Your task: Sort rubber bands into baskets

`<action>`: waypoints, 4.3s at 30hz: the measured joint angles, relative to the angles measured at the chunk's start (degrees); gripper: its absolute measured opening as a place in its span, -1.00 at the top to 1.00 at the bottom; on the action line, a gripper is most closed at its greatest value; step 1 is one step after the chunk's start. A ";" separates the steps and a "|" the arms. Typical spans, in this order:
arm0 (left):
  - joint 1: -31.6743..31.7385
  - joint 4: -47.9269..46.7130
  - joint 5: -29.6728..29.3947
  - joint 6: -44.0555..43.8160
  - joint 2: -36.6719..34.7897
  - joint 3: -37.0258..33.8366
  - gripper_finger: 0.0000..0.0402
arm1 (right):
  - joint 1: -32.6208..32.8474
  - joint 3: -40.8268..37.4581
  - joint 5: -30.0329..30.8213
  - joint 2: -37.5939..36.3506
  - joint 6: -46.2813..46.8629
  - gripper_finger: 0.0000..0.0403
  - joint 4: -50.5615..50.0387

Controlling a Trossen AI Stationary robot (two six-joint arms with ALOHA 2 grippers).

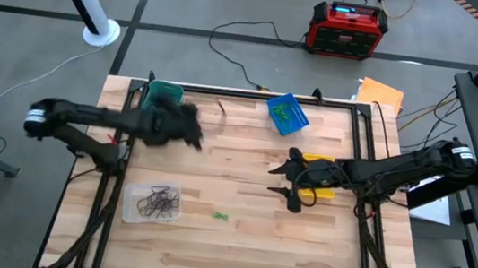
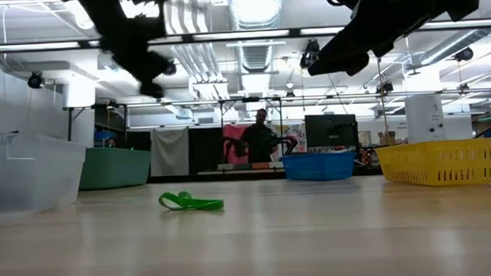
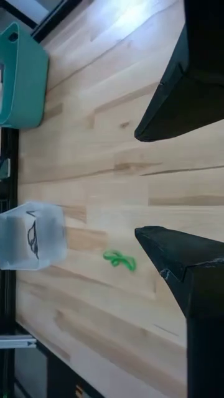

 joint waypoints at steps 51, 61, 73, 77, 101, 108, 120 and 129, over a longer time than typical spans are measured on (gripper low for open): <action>-29.49 23.93 35.14 0.65 14.01 -3.96 0.36 | -0.02 0.25 -0.03 1.53 -0.18 -0.13 2.09; -29.10 25.83 42.51 -1.48 31.51 3.32 0.37 | -0.02 0.25 -0.48 1.53 -0.13 -0.13 2.05; -27.26 25.43 44.57 -2.81 33.52 4.33 0.42 | -0.02 0.25 -0.48 1.53 -0.14 -0.13 1.64; -27.07 25.91 45.48 -1.85 33.62 4.31 0.57 | -0.02 0.25 -0.48 1.53 -0.14 -0.13 1.63; -28.02 21.68 37.63 1.88 26.47 4.07 1.00 | -0.01 0.25 -0.48 1.53 -0.16 -0.13 1.11; -28.06 23.07 42.79 -0.84 28.85 4.06 0.92 | -0.02 0.27 -0.48 1.53 -0.16 -0.13 1.17; -26.21 27.80 48.51 -1.23 33.24 4.04 0.41 | 0.00 0.30 -0.59 1.53 -0.14 -0.13 1.22; -24.48 28.18 51.82 -0.49 35.14 3.91 0.60 | 0.00 0.30 -0.96 1.53 -0.14 -0.13 1.20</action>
